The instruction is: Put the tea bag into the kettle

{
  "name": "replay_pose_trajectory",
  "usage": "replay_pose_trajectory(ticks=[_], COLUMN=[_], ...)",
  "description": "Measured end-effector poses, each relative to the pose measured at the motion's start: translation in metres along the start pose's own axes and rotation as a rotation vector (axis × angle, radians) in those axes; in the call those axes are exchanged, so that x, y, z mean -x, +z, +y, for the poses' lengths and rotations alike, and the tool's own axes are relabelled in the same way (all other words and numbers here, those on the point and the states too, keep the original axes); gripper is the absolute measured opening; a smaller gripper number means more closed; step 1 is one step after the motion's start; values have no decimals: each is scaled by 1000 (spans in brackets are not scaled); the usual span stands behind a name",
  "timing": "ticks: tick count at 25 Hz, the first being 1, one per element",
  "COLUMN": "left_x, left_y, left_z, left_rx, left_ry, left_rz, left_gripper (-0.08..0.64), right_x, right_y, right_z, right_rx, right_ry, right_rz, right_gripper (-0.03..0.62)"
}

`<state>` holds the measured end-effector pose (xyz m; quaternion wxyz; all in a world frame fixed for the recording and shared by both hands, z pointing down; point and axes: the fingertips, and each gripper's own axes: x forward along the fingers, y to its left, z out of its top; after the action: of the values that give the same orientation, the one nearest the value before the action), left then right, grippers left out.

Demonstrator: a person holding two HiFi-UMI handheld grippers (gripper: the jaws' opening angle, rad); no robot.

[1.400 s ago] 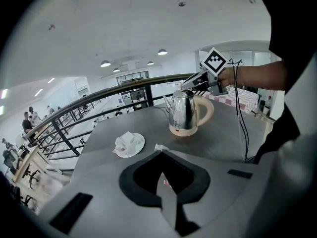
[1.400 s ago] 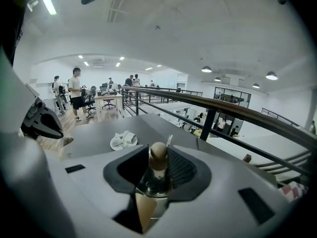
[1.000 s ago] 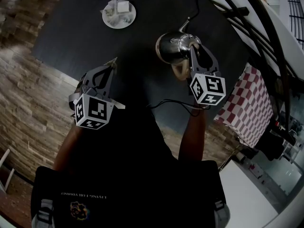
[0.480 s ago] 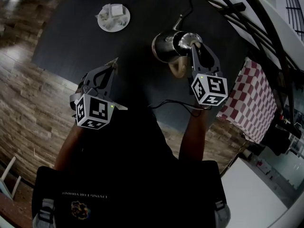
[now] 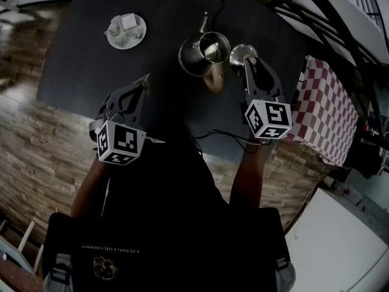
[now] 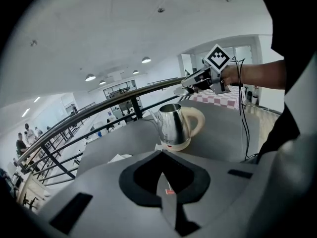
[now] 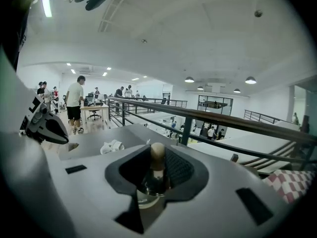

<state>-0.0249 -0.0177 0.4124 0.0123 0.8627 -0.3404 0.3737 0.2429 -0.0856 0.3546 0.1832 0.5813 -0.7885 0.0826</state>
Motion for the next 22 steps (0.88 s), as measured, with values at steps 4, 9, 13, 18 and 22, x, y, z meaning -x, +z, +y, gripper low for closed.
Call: replay_pose_trajectory(ticks=[4,9,13,18,22], left_x=[-7,-18,-28,-37,-43], left_y=[17,42,58,78,92], left_z=[-8,-18,-25,-34,-38], left_rx=[-34,-91,-139,-206,-247], left_ry=[-17,-43,-65,-86,-99], left_rz=[-26,-63,-82,-100,-120], left_gripper=[6,6,6,6,6], right_x=[20,43,63,86,101], right_y=[-7,-18,-27,-42,-53], right_z=[-9,-17,-23,-25,-26], right_rx=[-15,-37,-54,-71,-91], right_ry=[-25,-55,-77,-101,-122], right_rz=[-7,-10,-10,-2,4], right_gripper=[100,99,98,98,98])
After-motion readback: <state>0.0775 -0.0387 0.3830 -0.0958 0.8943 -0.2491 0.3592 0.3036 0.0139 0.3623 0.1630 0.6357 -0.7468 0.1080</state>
